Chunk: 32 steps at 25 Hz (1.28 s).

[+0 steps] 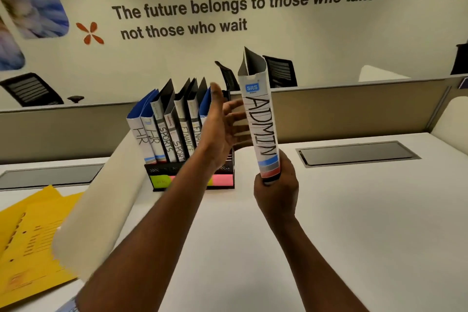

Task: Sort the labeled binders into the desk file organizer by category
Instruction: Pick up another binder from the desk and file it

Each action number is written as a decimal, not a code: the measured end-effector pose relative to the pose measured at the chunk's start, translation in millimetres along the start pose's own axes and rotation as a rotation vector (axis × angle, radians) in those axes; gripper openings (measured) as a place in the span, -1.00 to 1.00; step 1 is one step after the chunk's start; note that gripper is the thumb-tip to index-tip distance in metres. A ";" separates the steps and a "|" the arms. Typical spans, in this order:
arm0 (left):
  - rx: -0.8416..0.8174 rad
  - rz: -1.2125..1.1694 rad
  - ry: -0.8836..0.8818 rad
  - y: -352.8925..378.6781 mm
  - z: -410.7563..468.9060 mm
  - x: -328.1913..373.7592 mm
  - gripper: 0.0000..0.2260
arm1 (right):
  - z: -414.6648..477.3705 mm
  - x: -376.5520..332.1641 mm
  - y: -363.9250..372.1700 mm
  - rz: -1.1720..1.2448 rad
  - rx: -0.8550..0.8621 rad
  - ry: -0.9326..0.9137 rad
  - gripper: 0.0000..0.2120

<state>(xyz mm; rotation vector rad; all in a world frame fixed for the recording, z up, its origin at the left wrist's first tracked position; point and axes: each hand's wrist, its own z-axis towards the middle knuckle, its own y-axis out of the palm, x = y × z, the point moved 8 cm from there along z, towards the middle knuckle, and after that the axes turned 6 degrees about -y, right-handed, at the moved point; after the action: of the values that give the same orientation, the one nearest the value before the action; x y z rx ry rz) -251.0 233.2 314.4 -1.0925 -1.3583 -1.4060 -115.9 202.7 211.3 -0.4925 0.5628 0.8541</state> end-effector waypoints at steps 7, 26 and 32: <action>0.137 0.315 -0.080 -23.3 54.9 87.5 -0.36 | 31.9 7.5 70.8 0.128 -0.059 -0.152 -0.40; 0.330 1.323 0.070 -58.4 140.9 159.7 -0.40 | 79.3 35.0 220.0 0.351 -0.110 -0.184 -0.30; 0.315 1.336 0.138 -64.7 165.8 143.5 -0.38 | 69.6 65.7 242.1 0.348 -0.214 0.003 -0.26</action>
<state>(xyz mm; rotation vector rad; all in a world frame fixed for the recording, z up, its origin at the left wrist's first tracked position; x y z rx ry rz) -344.2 398.6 441.8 -1.2430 -0.4426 -0.2500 -258.0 418.2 178.5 -0.6000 0.5710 1.2539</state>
